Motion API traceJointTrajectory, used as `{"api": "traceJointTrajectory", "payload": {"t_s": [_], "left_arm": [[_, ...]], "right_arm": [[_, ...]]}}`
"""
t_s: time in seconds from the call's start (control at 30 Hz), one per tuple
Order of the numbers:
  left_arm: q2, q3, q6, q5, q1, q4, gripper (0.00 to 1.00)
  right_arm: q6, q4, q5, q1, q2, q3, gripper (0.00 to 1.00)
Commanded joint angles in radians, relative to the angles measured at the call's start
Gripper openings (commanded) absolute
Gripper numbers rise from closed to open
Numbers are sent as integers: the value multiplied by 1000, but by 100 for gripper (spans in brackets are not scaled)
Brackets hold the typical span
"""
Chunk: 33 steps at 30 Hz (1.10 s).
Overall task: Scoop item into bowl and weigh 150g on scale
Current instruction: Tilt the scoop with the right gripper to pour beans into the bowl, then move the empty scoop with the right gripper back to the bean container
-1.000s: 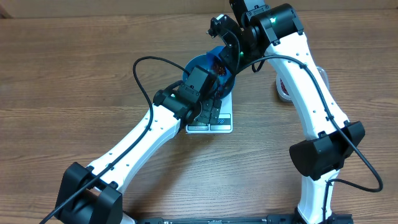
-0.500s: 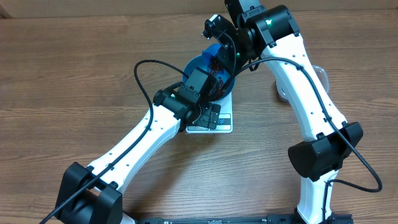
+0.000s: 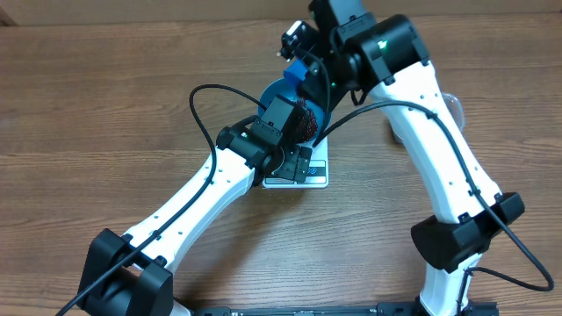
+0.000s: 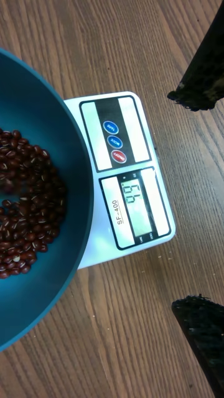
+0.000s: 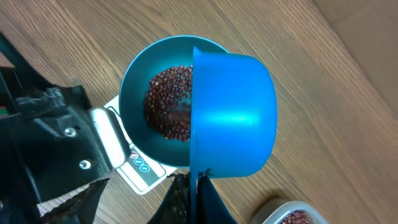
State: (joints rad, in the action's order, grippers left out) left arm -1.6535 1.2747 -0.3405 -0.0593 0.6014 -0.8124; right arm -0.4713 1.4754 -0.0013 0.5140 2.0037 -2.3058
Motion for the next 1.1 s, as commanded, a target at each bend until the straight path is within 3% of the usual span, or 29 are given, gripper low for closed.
{"api": "traceJointTrajectory", "payload": {"t_s": [0.0,1.07], "left_arm": [[6,11,-7,11,-1,1,100],[6,11,-7,8,-1,-92,100]], "right_arm": [[21,-2,119,36,-32,-32,4],[36,-14,167,48,-31,-31,4]]}}
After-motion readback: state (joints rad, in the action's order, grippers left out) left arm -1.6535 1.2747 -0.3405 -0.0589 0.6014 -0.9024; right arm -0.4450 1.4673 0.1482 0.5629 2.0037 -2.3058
